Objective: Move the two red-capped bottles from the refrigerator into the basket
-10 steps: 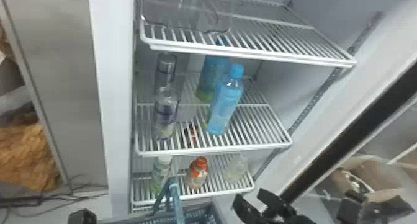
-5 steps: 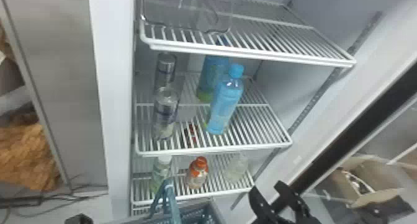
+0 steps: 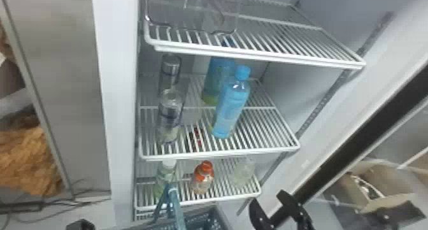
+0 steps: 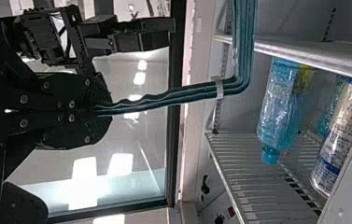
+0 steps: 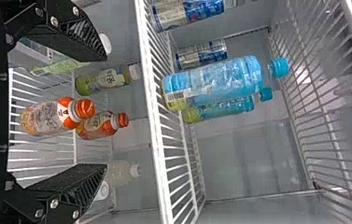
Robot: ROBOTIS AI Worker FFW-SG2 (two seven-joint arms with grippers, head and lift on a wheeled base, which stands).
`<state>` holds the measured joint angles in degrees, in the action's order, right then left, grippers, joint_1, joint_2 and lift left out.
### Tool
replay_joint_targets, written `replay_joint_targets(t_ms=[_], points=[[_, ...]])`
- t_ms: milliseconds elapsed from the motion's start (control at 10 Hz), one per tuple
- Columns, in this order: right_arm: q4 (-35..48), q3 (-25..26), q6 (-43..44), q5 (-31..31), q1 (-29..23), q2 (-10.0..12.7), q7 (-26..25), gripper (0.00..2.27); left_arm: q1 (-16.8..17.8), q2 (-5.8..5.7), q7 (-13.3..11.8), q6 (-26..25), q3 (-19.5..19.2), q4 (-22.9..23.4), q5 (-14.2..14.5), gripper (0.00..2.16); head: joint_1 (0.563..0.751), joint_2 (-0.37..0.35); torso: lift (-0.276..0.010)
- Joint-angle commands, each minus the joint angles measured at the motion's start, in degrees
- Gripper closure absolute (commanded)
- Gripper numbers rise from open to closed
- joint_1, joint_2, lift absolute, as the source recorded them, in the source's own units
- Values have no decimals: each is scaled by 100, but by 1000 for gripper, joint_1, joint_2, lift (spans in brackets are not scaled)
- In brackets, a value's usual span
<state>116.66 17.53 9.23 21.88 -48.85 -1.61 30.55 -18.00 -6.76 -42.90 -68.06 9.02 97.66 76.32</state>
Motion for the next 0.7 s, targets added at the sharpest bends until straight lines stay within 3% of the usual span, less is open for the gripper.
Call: replay_joint_targets(t_ms=[0, 600], points=[[27, 18, 5, -143, 5, 12, -31, 223, -13, 8, -16, 0, -22, 0, 0, 1200, 695, -350, 0], [98, 235, 47, -383, -23, 118, -67, 223, -42, -10, -34, -28, -45, 0, -23, 1200, 695, -350, 0]])
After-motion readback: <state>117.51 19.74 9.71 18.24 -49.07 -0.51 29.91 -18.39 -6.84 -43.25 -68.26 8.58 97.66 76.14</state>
